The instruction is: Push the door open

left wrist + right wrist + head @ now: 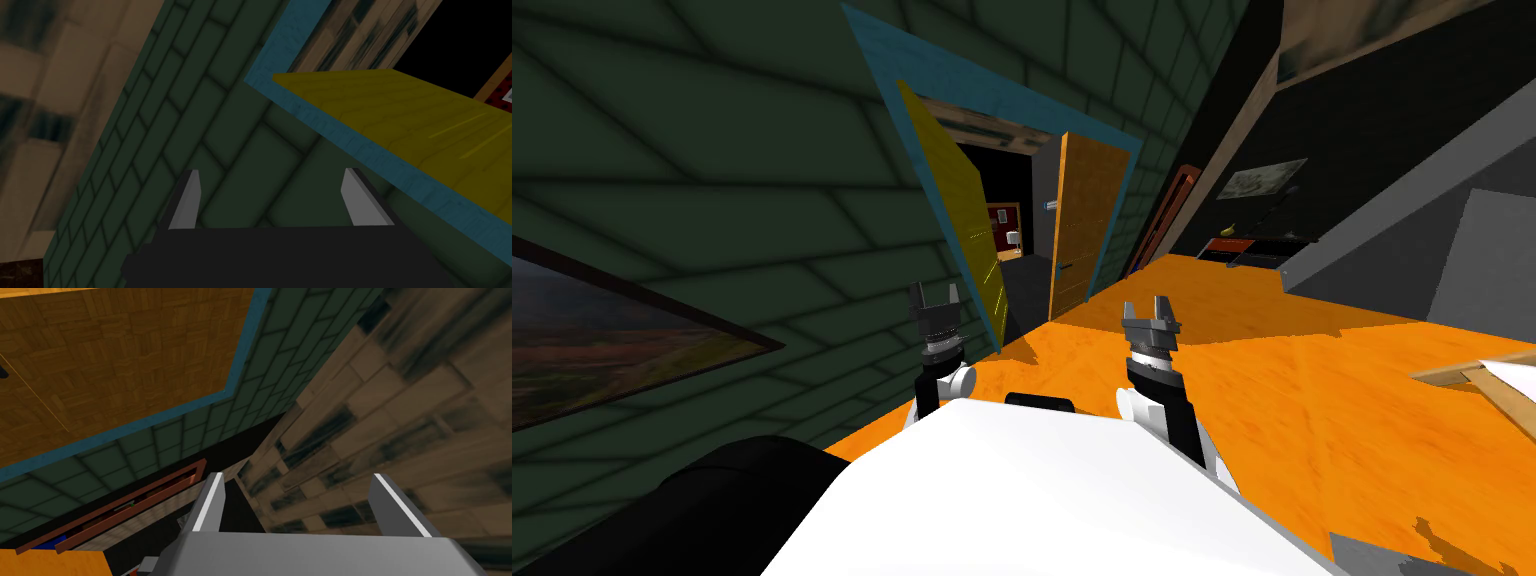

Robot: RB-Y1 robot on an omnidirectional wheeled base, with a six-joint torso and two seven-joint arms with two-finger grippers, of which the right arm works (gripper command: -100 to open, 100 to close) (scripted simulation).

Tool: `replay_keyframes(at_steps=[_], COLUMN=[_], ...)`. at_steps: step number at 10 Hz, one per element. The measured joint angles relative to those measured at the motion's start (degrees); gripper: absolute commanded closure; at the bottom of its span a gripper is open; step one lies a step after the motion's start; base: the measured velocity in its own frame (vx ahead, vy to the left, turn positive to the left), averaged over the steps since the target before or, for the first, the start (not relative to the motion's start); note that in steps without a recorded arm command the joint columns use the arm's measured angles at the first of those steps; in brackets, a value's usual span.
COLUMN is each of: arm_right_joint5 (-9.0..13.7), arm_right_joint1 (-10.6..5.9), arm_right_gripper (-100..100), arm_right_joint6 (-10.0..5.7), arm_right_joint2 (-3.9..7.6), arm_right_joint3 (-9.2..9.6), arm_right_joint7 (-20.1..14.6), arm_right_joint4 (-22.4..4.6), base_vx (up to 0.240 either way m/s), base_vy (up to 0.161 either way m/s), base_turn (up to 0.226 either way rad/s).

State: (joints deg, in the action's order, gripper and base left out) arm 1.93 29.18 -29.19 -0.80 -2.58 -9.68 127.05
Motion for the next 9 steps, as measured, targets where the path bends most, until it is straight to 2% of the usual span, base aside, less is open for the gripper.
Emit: replay_keyframes(at_steps=[9], arm_right_joint5=[0.5], arm_right_joint1=[-6.52], arm_right_gripper=[-100], arm_right_joint6=[0.14], arm_right_joint2=[3.02], arm_right_joint3=[-0.32], arm_right_joint7=[0.1], arm_right_joint4=[-10.9], base_vx=[0.062], base_vy=[-0.093], base_turn=[0.098])
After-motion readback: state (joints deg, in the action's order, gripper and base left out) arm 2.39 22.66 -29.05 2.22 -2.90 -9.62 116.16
